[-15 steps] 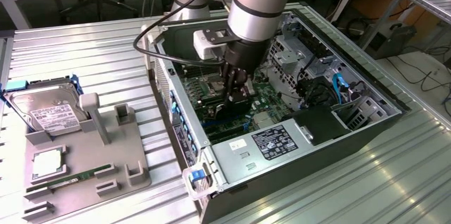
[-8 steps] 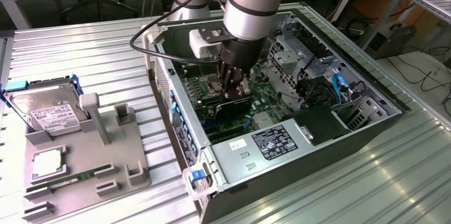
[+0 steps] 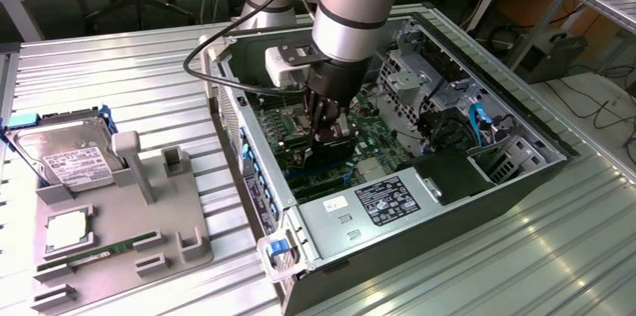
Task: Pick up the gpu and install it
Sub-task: 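Insert the gpu into the slot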
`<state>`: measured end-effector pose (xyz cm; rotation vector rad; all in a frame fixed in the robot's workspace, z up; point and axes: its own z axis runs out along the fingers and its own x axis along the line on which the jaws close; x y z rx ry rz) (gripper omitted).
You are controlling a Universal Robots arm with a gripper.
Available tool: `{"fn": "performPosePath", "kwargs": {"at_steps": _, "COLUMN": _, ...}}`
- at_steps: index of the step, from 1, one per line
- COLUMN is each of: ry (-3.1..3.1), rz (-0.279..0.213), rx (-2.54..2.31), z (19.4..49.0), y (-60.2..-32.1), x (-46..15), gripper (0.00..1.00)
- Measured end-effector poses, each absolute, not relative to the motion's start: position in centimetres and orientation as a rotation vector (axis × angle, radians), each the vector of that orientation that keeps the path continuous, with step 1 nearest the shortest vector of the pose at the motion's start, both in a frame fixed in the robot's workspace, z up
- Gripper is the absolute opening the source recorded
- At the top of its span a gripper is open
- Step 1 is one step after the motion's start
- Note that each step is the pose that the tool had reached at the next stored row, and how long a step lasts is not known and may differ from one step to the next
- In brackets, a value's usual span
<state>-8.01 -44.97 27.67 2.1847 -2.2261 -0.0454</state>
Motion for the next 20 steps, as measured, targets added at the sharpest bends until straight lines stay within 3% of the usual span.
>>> {"fn": "performPosePath", "kwargs": {"at_steps": 20, "ry": -2.226, "rz": -0.046, "rx": 2.185, "z": 26.97, "y": -44.96, "x": -8.23, "gripper": 0.11}}
